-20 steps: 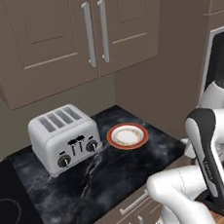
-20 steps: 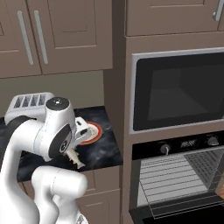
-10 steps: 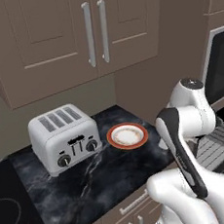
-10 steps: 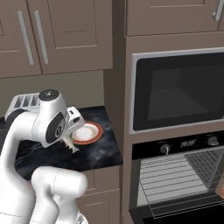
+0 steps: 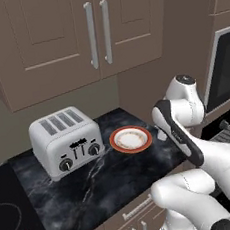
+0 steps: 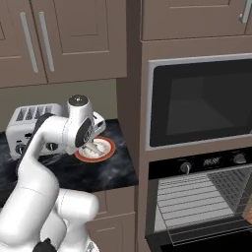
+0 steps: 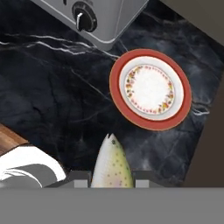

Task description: Take the fish from the oven and place it on the plate on the counter.

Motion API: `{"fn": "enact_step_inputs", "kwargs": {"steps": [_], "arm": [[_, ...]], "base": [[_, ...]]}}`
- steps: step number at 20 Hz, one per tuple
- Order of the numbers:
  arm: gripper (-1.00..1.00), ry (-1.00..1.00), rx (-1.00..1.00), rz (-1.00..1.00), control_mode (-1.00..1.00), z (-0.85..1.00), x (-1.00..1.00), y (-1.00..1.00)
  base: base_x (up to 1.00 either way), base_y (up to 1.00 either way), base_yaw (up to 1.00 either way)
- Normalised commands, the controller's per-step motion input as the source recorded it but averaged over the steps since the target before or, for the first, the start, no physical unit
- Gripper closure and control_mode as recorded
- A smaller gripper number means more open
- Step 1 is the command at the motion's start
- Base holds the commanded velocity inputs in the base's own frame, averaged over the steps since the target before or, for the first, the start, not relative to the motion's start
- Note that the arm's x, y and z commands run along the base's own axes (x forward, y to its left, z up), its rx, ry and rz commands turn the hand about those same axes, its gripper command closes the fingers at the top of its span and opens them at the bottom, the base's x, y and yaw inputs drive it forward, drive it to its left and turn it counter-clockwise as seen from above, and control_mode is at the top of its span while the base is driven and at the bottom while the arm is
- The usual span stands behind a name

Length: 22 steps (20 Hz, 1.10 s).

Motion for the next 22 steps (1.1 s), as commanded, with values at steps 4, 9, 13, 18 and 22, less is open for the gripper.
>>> {"fn": "enact_step_inputs", "kwargs": {"steps": [4, 9, 13, 18, 22], "arm": [[1.0, 0.0, 0.0, 0.15, -1.0, -0.6, 0.6, 0.0], [1.0, 0.0, 0.0, 0.14, -1.0, -0.64, 0.41, 0.05], [1.0, 0.03, 0.0, 0.08, -1.0, -0.34, 0.42, 0.22], [1.0, 0.08, -0.05, 0.04, -1.0, 0.0, 0.43, 0.42], [1.0, 0.12, -0.11, 0.01, -1.0, 0.04, 0.19, 0.38]], "base": [[0.0, 0.0, 0.0], [0.0, 0.0, 0.0], [0.0, 0.0, 0.0], [0.0, 0.0, 0.0], [0.0, 0.0, 0.0]]}}
